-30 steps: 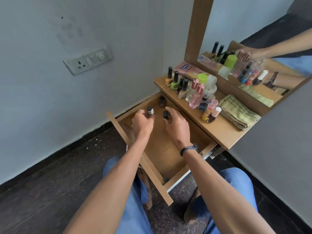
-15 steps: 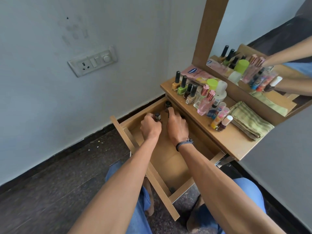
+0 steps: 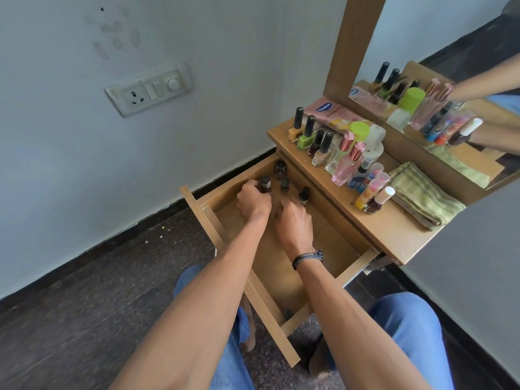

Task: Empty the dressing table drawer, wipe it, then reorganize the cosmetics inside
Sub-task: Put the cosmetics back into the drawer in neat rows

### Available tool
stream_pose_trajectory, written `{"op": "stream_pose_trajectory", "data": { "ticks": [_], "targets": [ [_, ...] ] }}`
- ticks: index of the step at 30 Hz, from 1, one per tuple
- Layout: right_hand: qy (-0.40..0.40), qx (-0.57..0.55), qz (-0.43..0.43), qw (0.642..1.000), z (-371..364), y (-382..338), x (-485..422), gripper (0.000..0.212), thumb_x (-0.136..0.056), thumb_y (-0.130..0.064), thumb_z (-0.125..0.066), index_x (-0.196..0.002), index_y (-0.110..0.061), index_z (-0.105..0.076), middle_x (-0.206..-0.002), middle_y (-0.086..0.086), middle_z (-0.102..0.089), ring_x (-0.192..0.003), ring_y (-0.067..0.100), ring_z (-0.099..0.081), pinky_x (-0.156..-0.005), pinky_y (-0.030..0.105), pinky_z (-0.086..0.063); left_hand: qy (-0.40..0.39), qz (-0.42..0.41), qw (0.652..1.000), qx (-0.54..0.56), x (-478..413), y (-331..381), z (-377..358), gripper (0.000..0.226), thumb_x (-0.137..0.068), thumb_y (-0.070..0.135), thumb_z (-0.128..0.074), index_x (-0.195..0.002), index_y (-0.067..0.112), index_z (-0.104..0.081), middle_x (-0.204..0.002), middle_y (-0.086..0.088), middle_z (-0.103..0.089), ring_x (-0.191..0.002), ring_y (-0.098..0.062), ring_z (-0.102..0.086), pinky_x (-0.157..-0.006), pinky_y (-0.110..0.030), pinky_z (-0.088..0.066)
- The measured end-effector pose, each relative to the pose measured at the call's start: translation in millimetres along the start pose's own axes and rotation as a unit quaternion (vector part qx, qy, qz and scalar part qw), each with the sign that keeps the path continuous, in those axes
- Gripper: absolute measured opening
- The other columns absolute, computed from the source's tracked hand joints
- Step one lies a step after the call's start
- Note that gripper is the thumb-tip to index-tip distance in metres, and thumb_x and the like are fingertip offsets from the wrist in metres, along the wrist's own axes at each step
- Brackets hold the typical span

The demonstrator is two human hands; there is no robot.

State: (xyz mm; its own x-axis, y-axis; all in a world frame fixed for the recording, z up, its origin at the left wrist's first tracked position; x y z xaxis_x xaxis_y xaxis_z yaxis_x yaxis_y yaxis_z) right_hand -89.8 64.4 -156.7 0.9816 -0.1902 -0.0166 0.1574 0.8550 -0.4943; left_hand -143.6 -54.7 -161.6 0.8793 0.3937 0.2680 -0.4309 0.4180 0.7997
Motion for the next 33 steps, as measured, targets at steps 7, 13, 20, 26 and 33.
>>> {"op": "stream_pose_trajectory", "data": {
  "ticks": [7,13,20,26,33],
  "targets": [
    [-0.004,-0.006,0.012,1.0,-6.4,3.8,-12.9,0.035,-0.094,0.001,-0.047,-0.126,-0.008,-0.059,-0.124,0.013,-0.06,-0.097,0.042,-0.065,-0.075,0.042,-0.054,-0.02,0.042,0.994,0.1,-7.4,-9.4,-8.6,0.021,-0.084,-0.001,-0.071,-0.1,0.013,-0.076,-0.096,-0.003,-0.076,-0.096,-0.02,-0.071,-0.098,-0.04,-0.056],
    [-0.028,0.001,-0.006,1.0,-15.2,5.1,-22.9,0.052,-0.097,0.001,-0.046,-0.148,-0.009,-0.042,-0.143,0.012,-0.051,-0.122,0.04,-0.057,-0.092,0.047,-0.054,-0.064,0.084,0.976,0.189,-8.5,-13.4,-17.9,0.031,-0.088,-0.004,-0.064,-0.111,0.015,-0.073,-0.103,-0.001,-0.075,-0.092,-0.012,-0.066,-0.091,-0.026,-0.051],
    [-0.043,0.014,-0.008,0.999,-17.9,-0.4,-25.9,0.049,-0.098,-0.001,-0.045,-0.147,-0.007,-0.04,-0.145,0.016,-0.049,-0.11,0.04,-0.064,-0.085,0.047,-0.057,-0.125,0.096,0.957,0.245,-8.2,-9.3,-31.0,0.039,-0.09,-0.013,-0.054,-0.12,0.008,-0.069,-0.105,-0.005,-0.073,-0.104,-0.018,-0.068,-0.104,-0.036,-0.051],
    [-0.059,0.022,-0.027,0.998,-15.8,0.7,-23.0,0.051,-0.099,-0.003,-0.047,-0.148,-0.005,-0.036,-0.143,0.018,-0.051,-0.1,0.043,-0.067,-0.077,0.049,-0.059,-0.13,0.09,0.959,0.236,-7.4,-8.1,-31.4,0.041,-0.09,-0.011,-0.055,-0.122,0.011,-0.068,-0.114,-0.005,-0.073,-0.111,-0.02,-0.066,-0.107,-0.041,-0.05],
    [-0.077,0.012,-0.025,0.997,-10.2,0.2,-11.9,0.027,-0.097,-0.009,-0.052,-0.122,-0.003,-0.059,-0.131,0.02,-0.061,-0.098,0.045,-0.067,-0.075,0.045,-0.056,-0.1,0.086,0.967,0.218,-3.7,-10.4,-24.0,0.037,-0.092,-0.008,-0.055,-0.12,0.011,-0.069,-0.11,-0.005,-0.074,-0.107,-0.019,-0.068,-0.102,-0.04,-0.053]
  ]
}}
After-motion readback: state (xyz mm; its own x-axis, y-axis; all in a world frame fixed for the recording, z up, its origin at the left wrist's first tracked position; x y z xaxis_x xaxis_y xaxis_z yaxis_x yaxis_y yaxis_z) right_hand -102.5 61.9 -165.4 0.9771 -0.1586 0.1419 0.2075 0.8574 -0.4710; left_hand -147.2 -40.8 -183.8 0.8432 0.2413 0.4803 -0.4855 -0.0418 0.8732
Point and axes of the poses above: each hand's wrist, its own x-axis away from the middle knuckle, its own z-axis out of the back of the hand, y = z × x, the point moved 7 cm from there along -x, towards the middle knuckle
